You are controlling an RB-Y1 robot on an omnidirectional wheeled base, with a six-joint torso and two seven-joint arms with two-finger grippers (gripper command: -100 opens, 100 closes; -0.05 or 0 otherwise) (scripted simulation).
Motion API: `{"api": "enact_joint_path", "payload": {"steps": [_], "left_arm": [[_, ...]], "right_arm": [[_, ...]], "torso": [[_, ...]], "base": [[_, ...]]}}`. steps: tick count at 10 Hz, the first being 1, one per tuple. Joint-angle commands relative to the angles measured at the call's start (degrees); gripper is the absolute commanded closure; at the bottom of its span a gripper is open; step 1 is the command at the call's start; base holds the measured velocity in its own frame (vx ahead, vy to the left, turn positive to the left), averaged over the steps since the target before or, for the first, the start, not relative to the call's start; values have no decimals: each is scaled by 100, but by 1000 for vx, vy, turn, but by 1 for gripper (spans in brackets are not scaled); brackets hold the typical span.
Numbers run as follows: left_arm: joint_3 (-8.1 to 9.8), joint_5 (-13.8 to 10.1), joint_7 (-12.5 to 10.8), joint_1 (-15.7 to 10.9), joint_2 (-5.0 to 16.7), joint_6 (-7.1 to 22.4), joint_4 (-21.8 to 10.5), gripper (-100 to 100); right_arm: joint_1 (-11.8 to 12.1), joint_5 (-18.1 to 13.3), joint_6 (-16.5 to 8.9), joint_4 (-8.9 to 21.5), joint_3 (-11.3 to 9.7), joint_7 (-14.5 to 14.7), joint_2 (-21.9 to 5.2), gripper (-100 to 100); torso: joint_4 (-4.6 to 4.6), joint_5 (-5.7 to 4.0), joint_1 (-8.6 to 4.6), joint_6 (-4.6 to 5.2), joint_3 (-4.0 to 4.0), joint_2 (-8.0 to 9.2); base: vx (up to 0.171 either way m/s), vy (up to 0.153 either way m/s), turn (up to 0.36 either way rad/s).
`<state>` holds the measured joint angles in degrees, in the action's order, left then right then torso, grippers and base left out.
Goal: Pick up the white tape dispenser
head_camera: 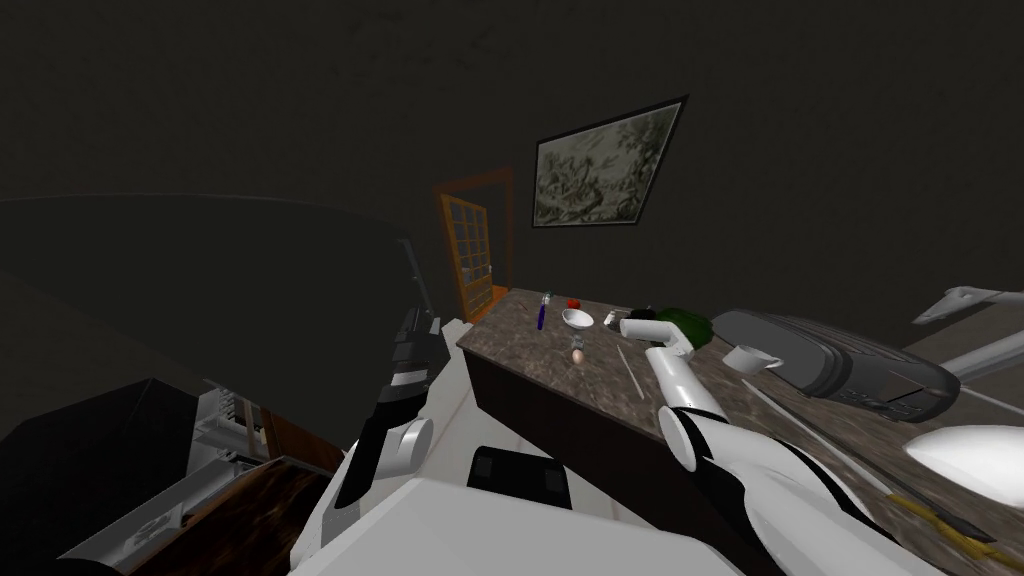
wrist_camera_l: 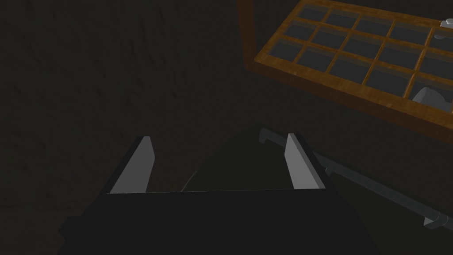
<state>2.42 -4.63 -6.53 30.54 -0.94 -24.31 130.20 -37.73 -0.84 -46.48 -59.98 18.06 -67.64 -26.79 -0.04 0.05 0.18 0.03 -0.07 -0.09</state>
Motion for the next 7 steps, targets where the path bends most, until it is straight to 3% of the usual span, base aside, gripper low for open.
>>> {"api": "enact_joint_path", "payload": {"steps": [1,2,3,4,5,6,7], "left_arm": [[0,0,0,0,0,0,0,0],[0,0,0,0,0,0,0,0],[0,0,0,0,0,0,0,0],[0,0,0,0,0,0,0,0],[0,0,0,0,0,0,0,0],[0,0,0,0,-1,0,0,0],[0,0,0,0,0,0,0,0]], "right_arm": [[-286,121,-286,286,121,-132,-48,-100],[-301,121,-310,379,121,-132,-48,-100],[-542,233,-537,599,232,-252,-78,-100],[-542,233,-597,677,232,-252,-78,-100],[-760,341,-849,829,339,-360,-102,-100],[-760,341,-871,963,339,-360,-102,-100],[-953,444,-1116,1145,440,-457,-119,-100]], "torso": [[0,0,0,0,0,0],[0,2,12,0,-2,-6],[-1,2,10,0,-2,-4],[0,4,19,-1,-1,-3],[0,4,18,0,0,0],[0,5,25,-1,-3,-7],[-2,4,19,-1,-3,-5]], "base": [[44,86,-15],[37,83,-18],[32,103,-17],[24,103,-17],[50,120,-27],[39,99,-17],[26,93,-23]]}}
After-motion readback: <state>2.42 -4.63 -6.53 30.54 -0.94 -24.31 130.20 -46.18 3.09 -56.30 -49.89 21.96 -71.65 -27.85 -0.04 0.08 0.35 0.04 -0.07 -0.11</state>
